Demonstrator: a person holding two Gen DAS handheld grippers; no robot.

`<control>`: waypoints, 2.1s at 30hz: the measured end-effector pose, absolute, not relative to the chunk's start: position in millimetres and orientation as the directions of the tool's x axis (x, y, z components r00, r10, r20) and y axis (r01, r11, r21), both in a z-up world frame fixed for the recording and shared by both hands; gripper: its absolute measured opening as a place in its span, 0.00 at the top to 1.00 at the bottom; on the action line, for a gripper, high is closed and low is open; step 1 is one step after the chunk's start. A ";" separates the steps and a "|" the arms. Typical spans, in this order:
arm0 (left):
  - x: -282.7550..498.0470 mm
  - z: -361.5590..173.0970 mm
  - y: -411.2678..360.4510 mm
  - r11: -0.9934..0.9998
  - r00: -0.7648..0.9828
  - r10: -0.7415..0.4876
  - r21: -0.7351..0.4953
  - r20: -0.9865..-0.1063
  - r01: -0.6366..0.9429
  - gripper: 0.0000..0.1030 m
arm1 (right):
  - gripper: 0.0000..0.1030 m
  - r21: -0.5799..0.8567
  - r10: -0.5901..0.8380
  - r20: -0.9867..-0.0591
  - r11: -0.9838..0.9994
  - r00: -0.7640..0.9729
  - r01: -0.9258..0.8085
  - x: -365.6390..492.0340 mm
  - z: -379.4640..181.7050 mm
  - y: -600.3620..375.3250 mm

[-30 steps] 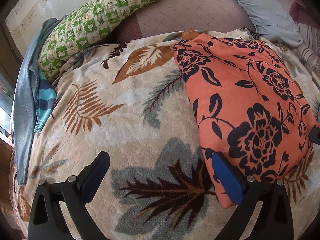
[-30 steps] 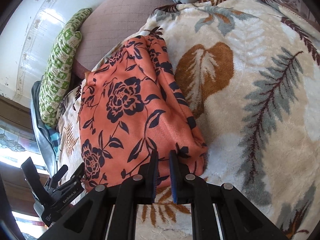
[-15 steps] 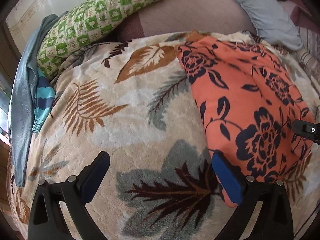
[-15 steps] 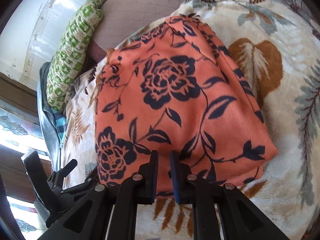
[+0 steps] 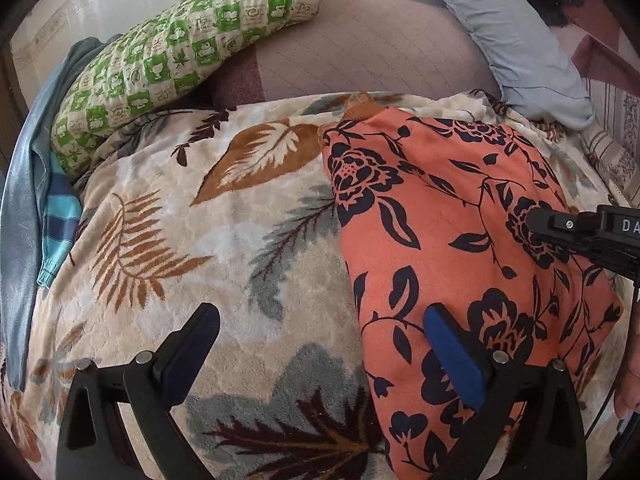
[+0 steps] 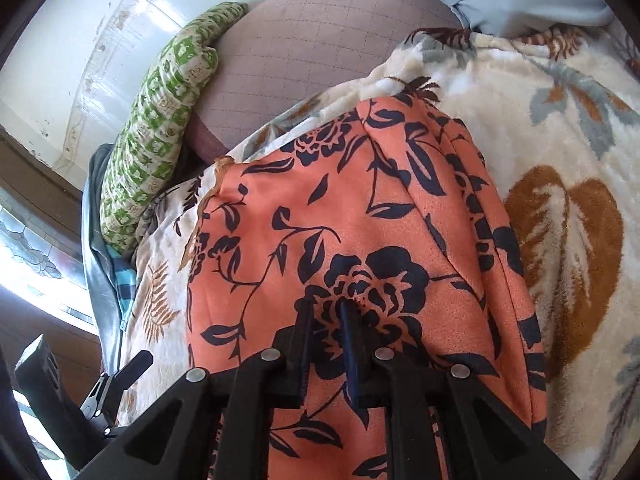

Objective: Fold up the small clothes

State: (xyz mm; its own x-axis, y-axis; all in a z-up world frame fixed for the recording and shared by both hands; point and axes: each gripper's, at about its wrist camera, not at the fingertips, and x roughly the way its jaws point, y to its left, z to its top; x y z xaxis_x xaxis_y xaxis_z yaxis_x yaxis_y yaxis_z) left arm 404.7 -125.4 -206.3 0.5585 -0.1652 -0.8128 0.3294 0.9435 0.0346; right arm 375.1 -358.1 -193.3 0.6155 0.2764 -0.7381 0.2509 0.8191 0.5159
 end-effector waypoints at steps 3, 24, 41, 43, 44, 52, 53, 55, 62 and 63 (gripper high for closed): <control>401.6 -194.3 -111.8 0.953 0.575 -0.216 -0.042 -0.789 0.300 0.01 | 0.84 0.527 0.236 -0.697 0.809 0.677 0.261 361.6 -178.1 -371.4; 396.2 -192.1 -125.0 0.917 0.528 -0.361 -0.191 -0.769 0.350 0.01 | 0.22 0.564 0.180 -0.721 0.713 0.669 0.416 331.1 -189.8 -439.3; 384.6 -148.3 -114.6 0.957 0.719 -0.207 0.015 -0.664 0.289 0.01 | 0.22 0.562 0.185 -0.718 0.723 0.671 0.401 334.4 -190.9 -430.9; 386.5 -152.1 -115.9 0.954 0.704 -0.217 0.005 -0.677 0.298 0.01 | 0.22 0.561 0.187 -0.720 0.724 0.669 0.401 334.7 -191.4 -430.9; 388.1 -155.1 -116.2 0.954 0.693 -0.217 0.001 -0.688 0.299 0.01 | 0.22 0.561 0.190 -0.721 0.724 0.666 0.401 335.2 -192.0 -430.9; 391.1 -166.3 -119.6 0.952 0.664 -0.219 -0.006 -0.715 0.307 0.01 | 0.22 0.562 0.197 -0.724 0.723 0.661 0.401 335.2 -193.9 -432.8; 391.5 -167.0 -120.3 0.951 0.662 -0.219 -0.005 -0.717 0.309 0.01 | 0.22 0.561 0.198 -0.725 0.725 0.659 0.400 335.5 -194.4 -432.8; 392.4 -169.0 -121.7 0.950 0.657 -0.215 0.001 -0.723 0.312 0.01 | 0.22 0.560 0.198 -0.726 0.725 0.658 0.400 335.3 -195.1 -433.1; 393.6 -173.0 -127.0 0.948 0.656 -0.203 0.022 -0.727 0.319 0.01 | 0.22 0.571 0.212 -0.721 0.722 0.660 0.392 336.5 -201.3 -432.5; 394.4 -174.0 -127.7 0.948 0.654 -0.202 0.023 -0.729 0.319 0.01 | 0.22 0.571 0.214 -0.721 0.722 0.658 0.390 337.0 -202.3 -432.3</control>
